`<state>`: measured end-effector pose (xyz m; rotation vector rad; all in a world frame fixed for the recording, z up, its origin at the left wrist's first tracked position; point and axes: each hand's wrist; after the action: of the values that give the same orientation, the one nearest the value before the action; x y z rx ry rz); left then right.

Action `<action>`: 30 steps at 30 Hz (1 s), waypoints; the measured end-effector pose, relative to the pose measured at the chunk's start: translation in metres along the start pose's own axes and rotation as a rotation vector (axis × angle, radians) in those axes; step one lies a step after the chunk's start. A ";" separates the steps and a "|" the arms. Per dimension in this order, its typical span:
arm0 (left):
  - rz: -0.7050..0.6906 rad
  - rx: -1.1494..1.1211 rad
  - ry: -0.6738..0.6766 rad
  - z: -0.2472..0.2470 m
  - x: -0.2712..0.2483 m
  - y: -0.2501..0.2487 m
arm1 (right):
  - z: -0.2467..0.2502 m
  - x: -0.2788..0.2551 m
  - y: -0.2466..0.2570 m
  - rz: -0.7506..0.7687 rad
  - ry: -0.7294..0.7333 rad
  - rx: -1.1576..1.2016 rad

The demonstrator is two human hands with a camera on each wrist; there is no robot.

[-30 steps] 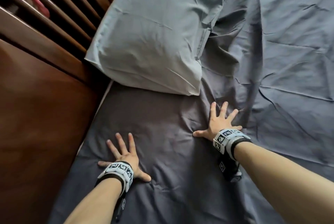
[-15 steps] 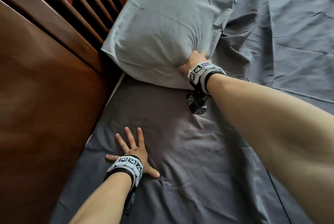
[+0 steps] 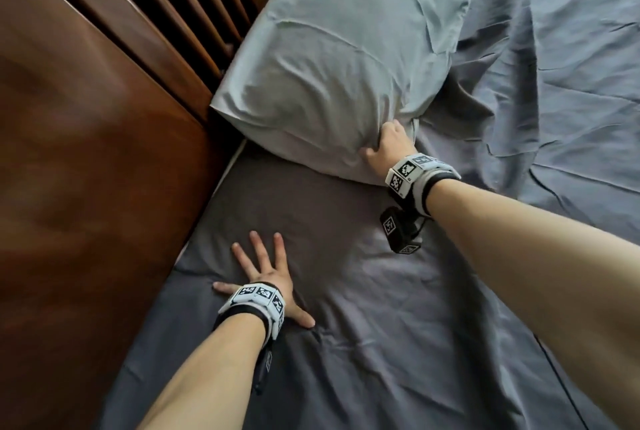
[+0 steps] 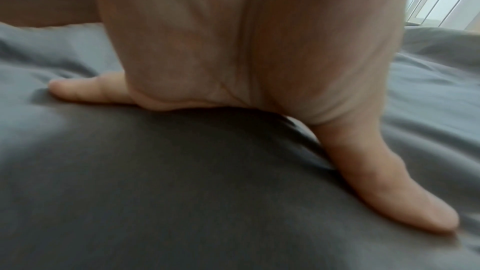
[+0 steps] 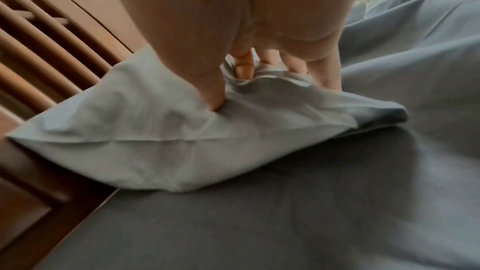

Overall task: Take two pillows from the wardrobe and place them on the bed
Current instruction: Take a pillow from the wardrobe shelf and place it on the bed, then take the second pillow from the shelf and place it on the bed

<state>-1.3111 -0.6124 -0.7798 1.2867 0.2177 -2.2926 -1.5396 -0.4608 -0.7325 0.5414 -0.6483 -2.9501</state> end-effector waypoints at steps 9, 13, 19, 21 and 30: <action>-0.032 0.036 -0.122 -0.009 -0.007 0.002 | -0.021 -0.145 -0.047 0.010 0.204 -0.019; -0.165 -0.104 -0.354 -0.032 -0.049 0.020 | -0.016 -0.224 -0.050 -0.021 0.290 -0.032; -0.205 -0.193 -0.255 -0.088 -0.163 0.093 | 0.031 -0.318 -0.011 0.036 0.333 -0.081; -0.161 -0.247 -0.260 -0.090 -0.209 0.118 | 0.051 -0.350 0.012 0.071 0.333 -0.087; 0.056 -0.633 -0.418 -0.126 -0.462 0.189 | 0.147 -0.522 0.089 0.375 0.443 -0.103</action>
<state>-0.9243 -0.5699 -0.4435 0.4824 0.6787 -2.1249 -1.1036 -0.4085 -0.4011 0.9106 -0.4795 -2.3879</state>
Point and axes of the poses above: each hand's wrist, its own x-axis towards the middle knuckle, its own z-axis out of the back of the hand, y = z × x, and after that the axes turned 1 degree about -z, right-handed
